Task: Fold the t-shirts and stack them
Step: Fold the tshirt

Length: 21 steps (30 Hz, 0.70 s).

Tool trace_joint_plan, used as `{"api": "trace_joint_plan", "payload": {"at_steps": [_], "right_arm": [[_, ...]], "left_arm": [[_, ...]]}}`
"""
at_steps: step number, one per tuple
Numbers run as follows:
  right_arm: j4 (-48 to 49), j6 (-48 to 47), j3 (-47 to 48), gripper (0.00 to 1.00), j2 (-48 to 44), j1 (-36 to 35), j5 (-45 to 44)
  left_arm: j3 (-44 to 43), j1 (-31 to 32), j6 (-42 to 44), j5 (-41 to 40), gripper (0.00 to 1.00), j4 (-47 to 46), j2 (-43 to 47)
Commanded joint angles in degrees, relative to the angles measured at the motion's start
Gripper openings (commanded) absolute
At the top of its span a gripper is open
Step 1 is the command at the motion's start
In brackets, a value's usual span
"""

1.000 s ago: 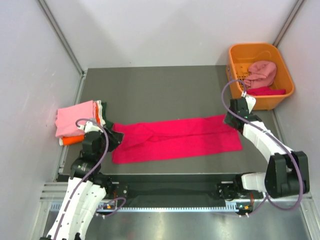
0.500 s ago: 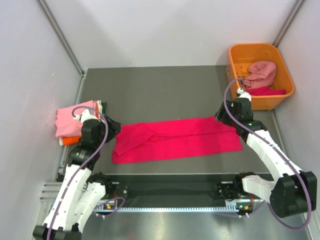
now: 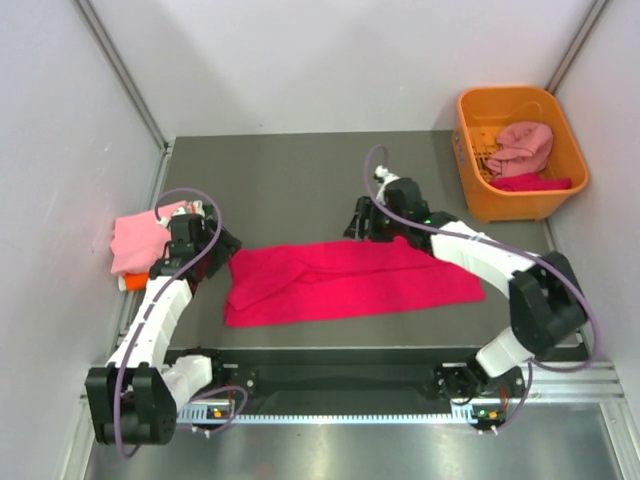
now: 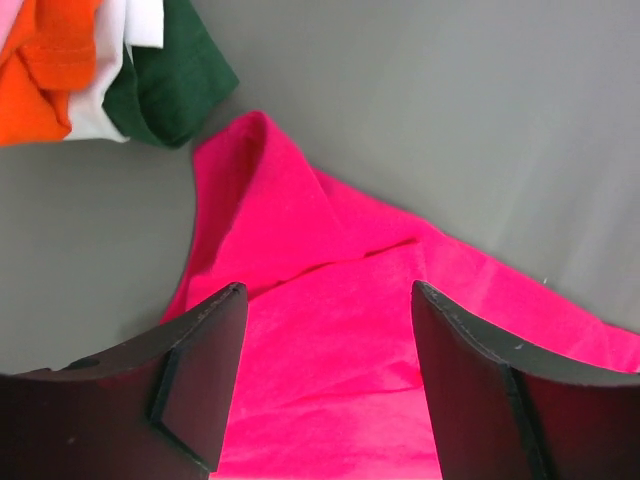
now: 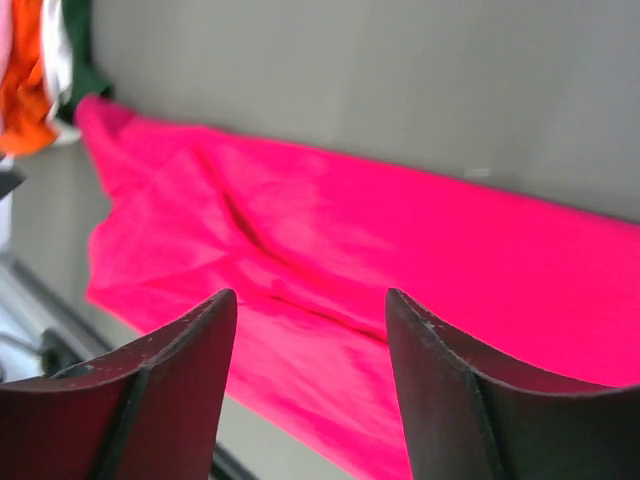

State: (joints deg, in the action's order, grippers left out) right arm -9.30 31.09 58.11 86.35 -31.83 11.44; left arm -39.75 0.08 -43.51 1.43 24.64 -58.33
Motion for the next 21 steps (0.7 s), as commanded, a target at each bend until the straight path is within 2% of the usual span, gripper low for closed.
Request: {"api": "trace_joint_plan", "payload": {"at_steps": [1, 5, 13, 21], "right_arm": [[6.9, 4.0, 5.8, 0.62, 5.6, -4.7, 6.0], [10.8, 6.9, 10.6, 0.63, 12.7, -7.3, 8.7], [11.2, 8.5, 20.4, 0.62, 24.7, -11.9, 10.7], [13.9, 10.7, 23.0, 0.61, 31.9, -13.5, 12.2]], "left_arm": [[-0.9, -1.1, 0.4, 2.8, 0.71, -5.6, -2.0], [-1.0, -1.2, -0.4, 1.9, 0.69, -6.4, -8.2], [-4.0, -1.3, 0.3, 2.2, 0.67, -9.8, -17.0], [-5.5, -2.2, -0.8, 0.9, 0.60, -9.4, -23.7]]}}
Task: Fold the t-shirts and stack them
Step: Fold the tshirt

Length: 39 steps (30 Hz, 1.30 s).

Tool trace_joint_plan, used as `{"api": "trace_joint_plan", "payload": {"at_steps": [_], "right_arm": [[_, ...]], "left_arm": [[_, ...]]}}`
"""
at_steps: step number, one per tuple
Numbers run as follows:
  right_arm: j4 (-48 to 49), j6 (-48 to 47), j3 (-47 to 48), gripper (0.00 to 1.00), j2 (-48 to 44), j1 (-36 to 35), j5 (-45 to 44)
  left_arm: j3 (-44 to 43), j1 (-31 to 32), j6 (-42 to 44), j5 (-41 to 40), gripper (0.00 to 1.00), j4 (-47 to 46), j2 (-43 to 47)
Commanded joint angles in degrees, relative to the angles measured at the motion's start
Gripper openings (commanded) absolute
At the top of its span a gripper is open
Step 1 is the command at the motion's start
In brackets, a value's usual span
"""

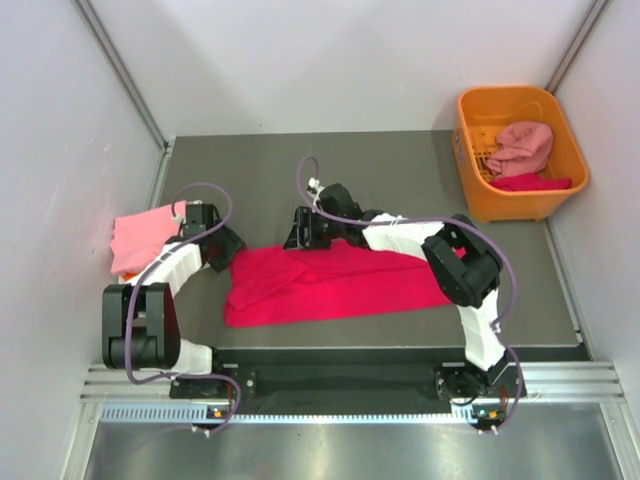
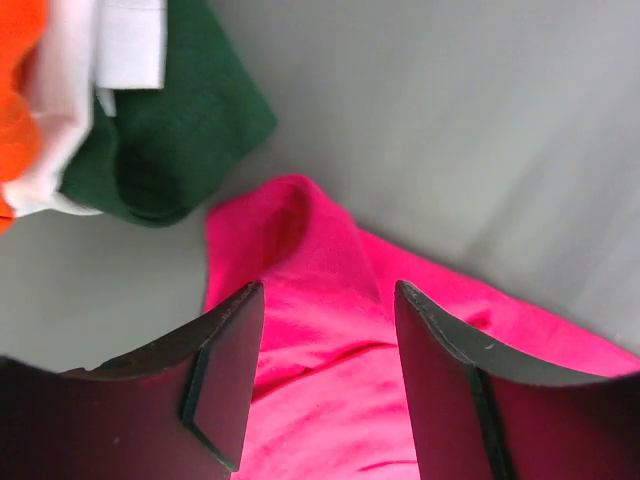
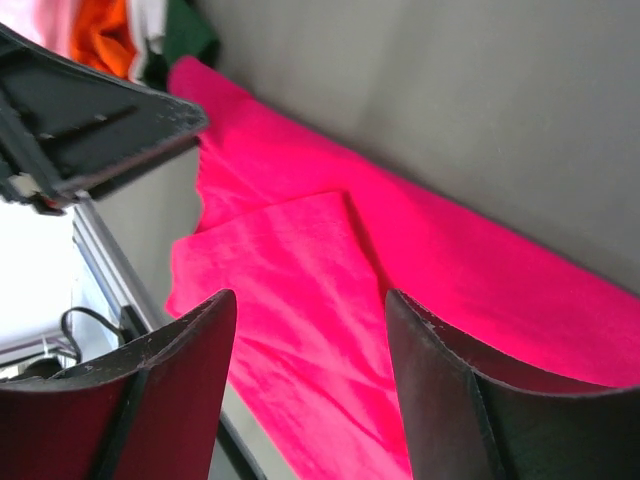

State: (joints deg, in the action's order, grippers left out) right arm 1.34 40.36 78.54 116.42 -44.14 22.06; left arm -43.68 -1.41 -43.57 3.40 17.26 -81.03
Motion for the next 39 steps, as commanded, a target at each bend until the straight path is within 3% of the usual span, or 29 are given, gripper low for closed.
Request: {"api": "trace_joint_plan", "payload": {"at_steps": [1, 7, 16, 21, 22, 26, 39], "right_arm": [[3.3, 1.5, 2.6, 0.61, 2.1, -1.6, 1.7], [6.6, 3.1, -0.5, 0.60, 3.7, -2.4, 3.7], [12.5, 4.2, -8.9, 0.46, -0.1, -3.2, 6.2], [12.9, 2.3, -11.4, 0.31, -2.1, -3.3, 7.3], [11.7, 1.7, -11.8, 0.21, -2.4, -3.3, 7.0], [9.9, -0.7, -13.5, 0.04, -4.1, -3.2, 6.2], [6.5, -5.3, -23.3, 0.00, -15.3, -4.8, 2.5]], "left_arm": [[-1.5, -0.9, -1.7, -2.7, 0.59, -1.7, -1.1], [-5.9, -1.1, -4.2, -10.3, 0.58, 7.7, -5.5], [-4.6, -1.1, -3.8, -10.3, 0.56, 6.4, -6.4], [-4.7, -1.1, -3.7, -11.0, 0.56, 6.4, -6.3], [-4.9, -1.1, -3.6, -11.1, 0.56, 6.5, -6.3], [-5.4, -1.1, -3.3, -12.4, 0.56, 6.6, -6.2], [-5.7, -1.1, -2.7, -14.1, 0.55, 7.4, -3.6]]}}
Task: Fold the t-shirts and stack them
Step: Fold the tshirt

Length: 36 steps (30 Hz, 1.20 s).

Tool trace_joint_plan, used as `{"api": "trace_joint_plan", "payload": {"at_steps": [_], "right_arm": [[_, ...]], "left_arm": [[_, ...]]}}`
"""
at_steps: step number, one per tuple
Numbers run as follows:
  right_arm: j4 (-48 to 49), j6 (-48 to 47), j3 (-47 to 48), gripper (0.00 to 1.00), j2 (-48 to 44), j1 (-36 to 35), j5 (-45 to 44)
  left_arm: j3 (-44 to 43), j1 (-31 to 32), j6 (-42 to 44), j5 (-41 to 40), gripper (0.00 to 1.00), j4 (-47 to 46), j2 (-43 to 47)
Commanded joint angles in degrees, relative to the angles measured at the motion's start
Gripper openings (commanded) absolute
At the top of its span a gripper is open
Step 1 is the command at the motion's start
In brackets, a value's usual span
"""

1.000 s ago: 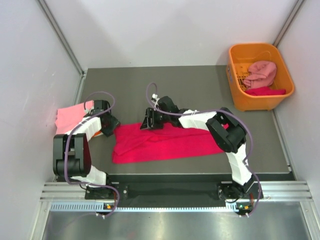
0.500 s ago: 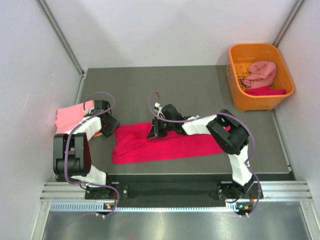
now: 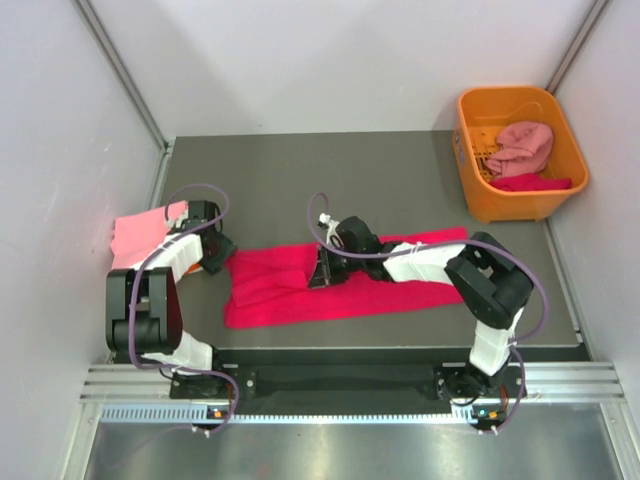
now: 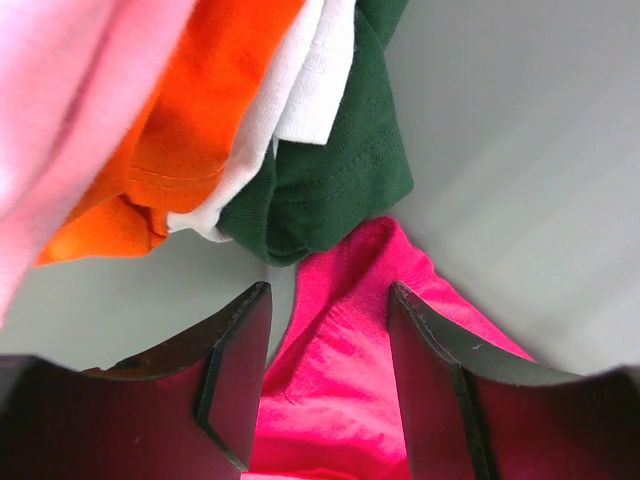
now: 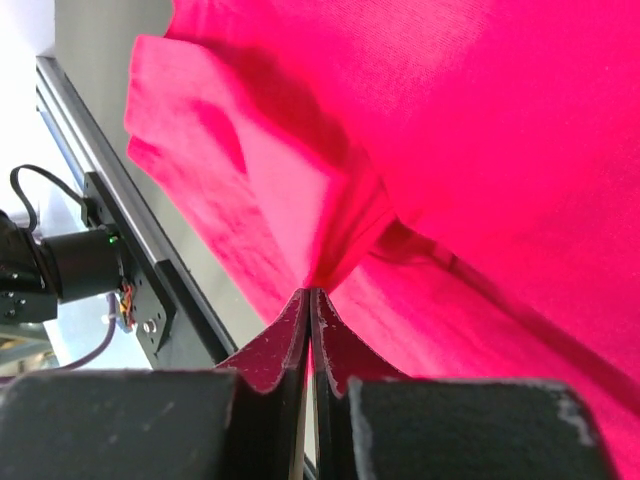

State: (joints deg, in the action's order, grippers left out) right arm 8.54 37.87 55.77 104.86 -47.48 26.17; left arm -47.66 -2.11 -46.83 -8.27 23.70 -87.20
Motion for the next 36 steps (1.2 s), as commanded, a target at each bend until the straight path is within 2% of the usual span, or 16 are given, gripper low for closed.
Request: {"api": "trace_joint_plan", "payload": {"at_steps": [1, 3, 7, 9, 10, 12, 15, 18, 21, 27, 33, 36], "right_arm": [[-1.1, -3.1, -0.8, 0.01, -4.0, -1.7, -1.7], [-1.5, -3.3, -2.1, 0.05, -4.9, -2.6, -2.4], [-0.6, -3.2, -4.8, 0.30, -5.5, -3.9, -3.2], [0.6, -2.9, -7.1, 0.34, -6.5, -4.1, -3.7], [1.0, -2.8, -7.8, 0.42, -6.9, -4.1, -3.8], [1.1, -3.0, -9.0, 0.45, -8.9, -4.0, -4.5], [-0.5, -4.1, -8.0, 0.52, -10.8, -4.0, -5.8], [-2.3, -5.3, -5.5, 0.67, -11.4, -4.0, -7.2], [-3.1, -6.0, -1.9, 0.75, -10.2, -3.9, -8.2], [-2.3, -5.8, 8.3, 0.78, -2.4, -3.8, -9.6], [-2.4, -6.2, 19.3, 0.78, 6.4, -3.8, -9.1], [-2.1, -5.8, 23.0, 0.75, 10.3, -3.8, -6.6]], "left_arm": [[-1.9, -0.4, 0.6, -2.5, 0.55, 1.2, 3.0], [-2.1, -0.4, 0.8, -2.9, 0.55, 1.6, 3.6], [-1.4, -0.4, 0.7, -3.2, 0.55, 0.6, 4.2], [-1.4, -0.4, 0.7, -3.5, 0.55, 0.9, 4.4], [-1.3, -0.4, 0.6, -3.6, 0.55, 1.0, 4.6], [-1.2, -0.4, 0.6, -4.3, 0.55, 1.3, 5.6], [-1.4, -0.4, 0.2, -4.8, 0.55, 2.8, 7.9], [-1.1, 0.6, -0.7, -7.3, 0.57, 4.6, 11.5], [-1.7, 1.1, -1.0, -8.4, 0.58, 6.3, 14.8], [-3.1, 1.5, -0.3, -1.5, 0.59, 6.4, 17.0], [-6.0, 1.8, 0.2, 8.0, 0.58, 5.0, 8.7], [-7.3, 5.0, 0.0, 11.6, 0.58, 4.3, 5.6]]}}
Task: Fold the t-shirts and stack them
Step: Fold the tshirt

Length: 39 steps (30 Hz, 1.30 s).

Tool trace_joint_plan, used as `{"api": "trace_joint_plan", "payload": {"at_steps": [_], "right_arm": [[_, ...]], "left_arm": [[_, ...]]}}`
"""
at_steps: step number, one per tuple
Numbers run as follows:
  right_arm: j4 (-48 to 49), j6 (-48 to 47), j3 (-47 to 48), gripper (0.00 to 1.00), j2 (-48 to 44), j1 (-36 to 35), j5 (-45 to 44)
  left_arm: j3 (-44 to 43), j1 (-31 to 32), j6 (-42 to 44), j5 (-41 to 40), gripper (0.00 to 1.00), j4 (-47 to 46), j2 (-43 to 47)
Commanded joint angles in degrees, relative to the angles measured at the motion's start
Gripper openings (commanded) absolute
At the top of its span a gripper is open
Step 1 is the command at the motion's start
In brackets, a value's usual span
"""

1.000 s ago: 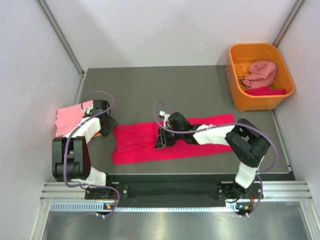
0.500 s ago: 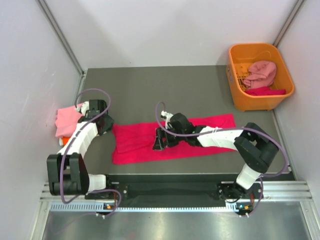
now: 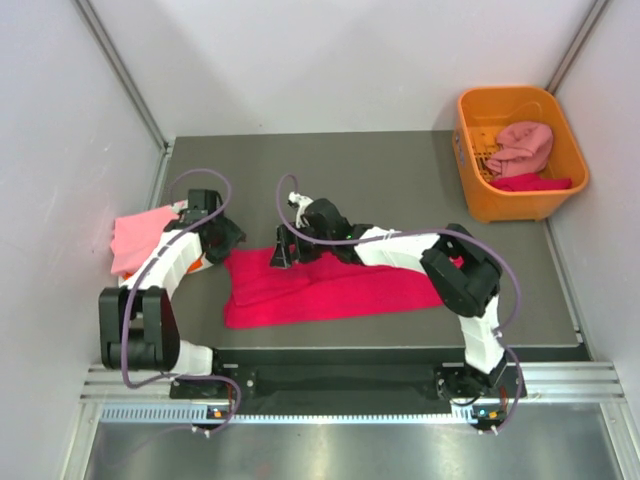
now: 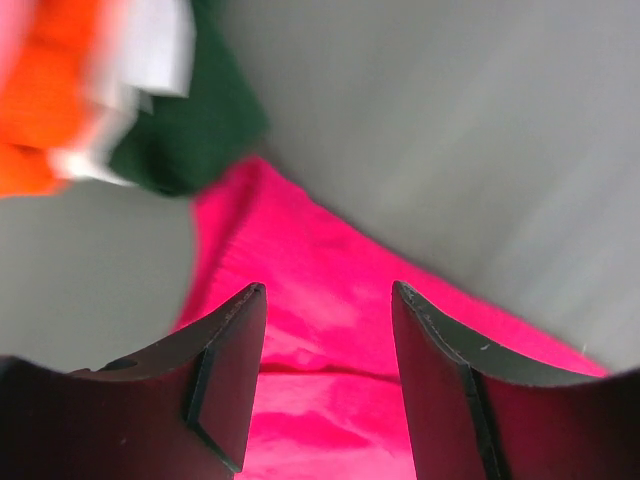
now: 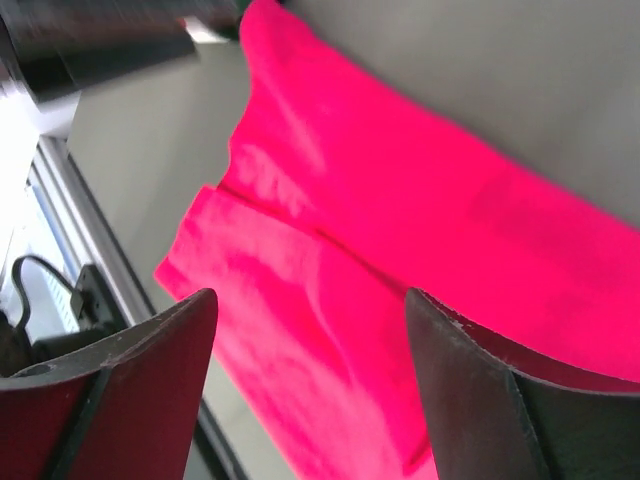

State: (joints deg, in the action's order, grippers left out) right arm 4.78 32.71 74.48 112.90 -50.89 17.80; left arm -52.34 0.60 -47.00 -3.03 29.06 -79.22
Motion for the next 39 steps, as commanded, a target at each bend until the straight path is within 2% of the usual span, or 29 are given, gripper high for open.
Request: {"api": "trace_joint_plan", "payload": {"at_steps": [1, 7, 15, 23, 32, 35, 39], "right_arm": [[2.5, -0.5, 4.4, 0.75, 2.8, -0.3, 2.6], [10.0, 0.9, 1.2, 0.73, 5.7, -0.3, 7.4], [15.9, 3.1, -3.7, 0.71, 6.6, -0.4, 13.0], [24.0, 5.0, -16.4, 0.67, -1.0, -2.0, 18.9], [22.0, 2.4, -31.0, 0.66, -17.4, -4.7, 18.7], [16.6, -0.4, -29.0, 0.66, -19.0, -4.7, 14.6], [10.5, -4.4, -20.8, 0.67, -15.4, -4.7, 11.0]], "left_arm": [[-2.9, 2.6, 0.1, 6.8, 0.58, -0.9, -3.0], [-3.9, 4.0, -0.4, 10.5, 0.58, -1.0, -7.4], [-3.4, 4.1, -0.2, 7.2, 0.58, -1.7, -13.1], [-3.5, 3.9, 0.1, 3.6, 0.57, -1.5, -16.8], [-2.6, 3.7, 0.2, 0.9, 0.57, -2.1, -15.5], [-2.5, 3.7, 0.1, 0.8, 0.56, -2.1, -14.7], [-2.4, 3.6, 0.2, 0.6, 0.56, -1.8, -13.6]]}}
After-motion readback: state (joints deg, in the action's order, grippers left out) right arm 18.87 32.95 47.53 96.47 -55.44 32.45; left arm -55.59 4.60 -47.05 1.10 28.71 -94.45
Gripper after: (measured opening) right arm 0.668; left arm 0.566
